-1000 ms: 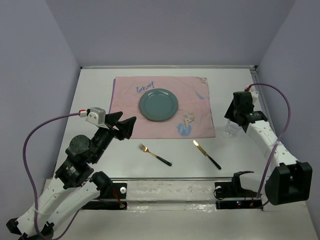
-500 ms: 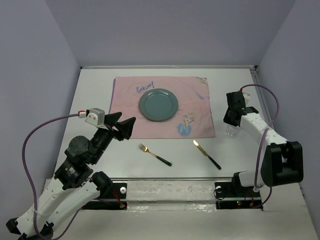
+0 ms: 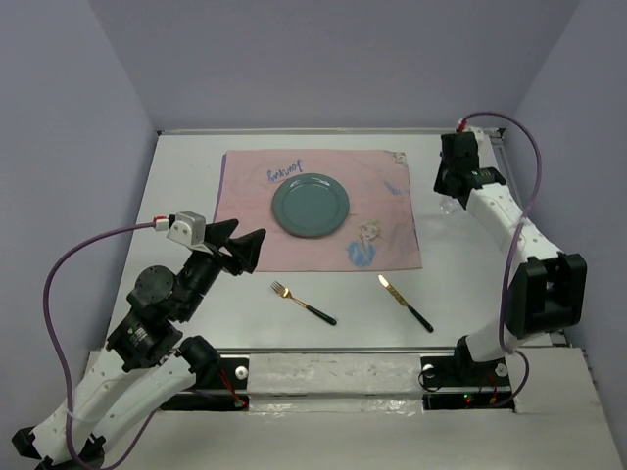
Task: Set the dinner table for one person
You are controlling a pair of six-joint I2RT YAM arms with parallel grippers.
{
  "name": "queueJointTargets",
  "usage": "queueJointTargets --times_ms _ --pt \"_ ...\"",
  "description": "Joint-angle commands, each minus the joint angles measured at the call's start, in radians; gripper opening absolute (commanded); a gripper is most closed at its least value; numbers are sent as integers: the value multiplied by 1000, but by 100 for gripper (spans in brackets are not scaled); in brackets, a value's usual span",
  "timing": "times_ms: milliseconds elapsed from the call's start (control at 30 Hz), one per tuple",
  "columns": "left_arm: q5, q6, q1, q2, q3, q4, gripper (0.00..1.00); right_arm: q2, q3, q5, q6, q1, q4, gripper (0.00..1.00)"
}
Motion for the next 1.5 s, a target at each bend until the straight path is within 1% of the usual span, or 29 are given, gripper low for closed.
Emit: queueJointTargets --times_ms 0,33,67,100,133,167,267,300,333,367,433,467,567,767,1300,1400,1433,1467 --pt "-7 25 15 19 -2 29 77 147 269 -24 -134 104 89 0" --pt "-7 25 20 19 -2 29 77 237 318 -38 -146 117 87 0" --pt "-9 25 29 19 -2 31 77 278 411 -80 -172 126 83 0" --pt "-12 25 29 16 -3 29 77 315 454 -110 -180 126 84 0" --pt "-20 25 34 16 -3 29 77 390 502 -148 -194 135 79 0" --pt "-24 26 38 15 -5 29 77 458 589 -167 -208 135 76 0" --pt "-27 26 45 21 -5 28 77 559 732 -213 -236 135 53 0" --pt "-26 26 48 22 -6 28 77 591 784 -239 -260 135 9 0" --pt "-24 26 51 24 -5 26 77 624 886 -246 -271 146 -12 0" --pt "-23 26 55 27 -5 28 77 682 933 -253 -289 146 -52 0" --pt "-20 28 63 28 -5 29 77 731 1041 -260 -294 146 -92 0" --pt "-20 28 66 30 -5 29 77 769 1063 -273 -311 146 -98 0" --pt "-20 29 72 35 -6 28 77 813 1117 -268 -334 146 -117 0" --pt "-18 29 77 48 -6 28 77 882 1160 -241 -380 146 -126 0" --pt "-10 28 87 62 -8 33 78 945 1143 -199 -409 146 -131 0" --pt "-12 28 87 59 -8 33 78 949 1142 -207 -407 146 -129 6" --pt "-12 28 87 61 -8 33 78 949 1140 -210 -404 146 -129 11" --pt "-12 28 87 59 -8 33 78 951 1140 -213 -403 146 -131 13"
